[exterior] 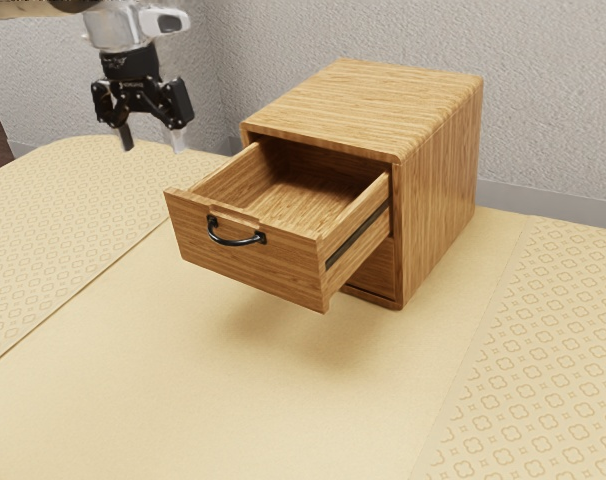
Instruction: Push the drawer handle with one arm to close the drawer
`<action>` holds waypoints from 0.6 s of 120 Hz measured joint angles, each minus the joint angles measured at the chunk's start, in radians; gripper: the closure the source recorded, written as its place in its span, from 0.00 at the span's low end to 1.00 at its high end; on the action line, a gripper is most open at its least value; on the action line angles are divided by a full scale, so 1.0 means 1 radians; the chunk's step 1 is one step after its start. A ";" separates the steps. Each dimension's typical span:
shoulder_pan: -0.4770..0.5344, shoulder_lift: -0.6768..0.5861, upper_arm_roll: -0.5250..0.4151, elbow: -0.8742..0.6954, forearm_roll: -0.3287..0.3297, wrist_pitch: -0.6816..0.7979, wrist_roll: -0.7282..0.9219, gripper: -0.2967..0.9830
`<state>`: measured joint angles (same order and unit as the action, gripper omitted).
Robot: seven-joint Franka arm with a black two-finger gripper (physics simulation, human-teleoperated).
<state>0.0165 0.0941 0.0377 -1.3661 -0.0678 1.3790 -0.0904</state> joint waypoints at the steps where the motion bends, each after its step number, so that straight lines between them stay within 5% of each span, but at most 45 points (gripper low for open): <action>1: 0.001 -0.001 0.000 -0.003 0.000 0.003 0.000 0.23; 10: 0.005 -0.055 0.000 -0.075 0.002 0.030 0.004 0.23; 29: 0.001 -0.762 -0.066 -0.753 0.004 0.130 0.004 0.24; 40: -0.002 -1.090 -0.077 -0.988 0.004 0.126 0.000 0.28; 57: -0.002 -1.214 -0.075 -1.138 0.008 0.119 -0.005 0.43; 72: -0.003 -1.083 -0.097 -1.149 -0.004 0.161 -0.015 0.56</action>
<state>0.0139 -0.9888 -0.0593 -2.5151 -0.0717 1.5404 -0.1058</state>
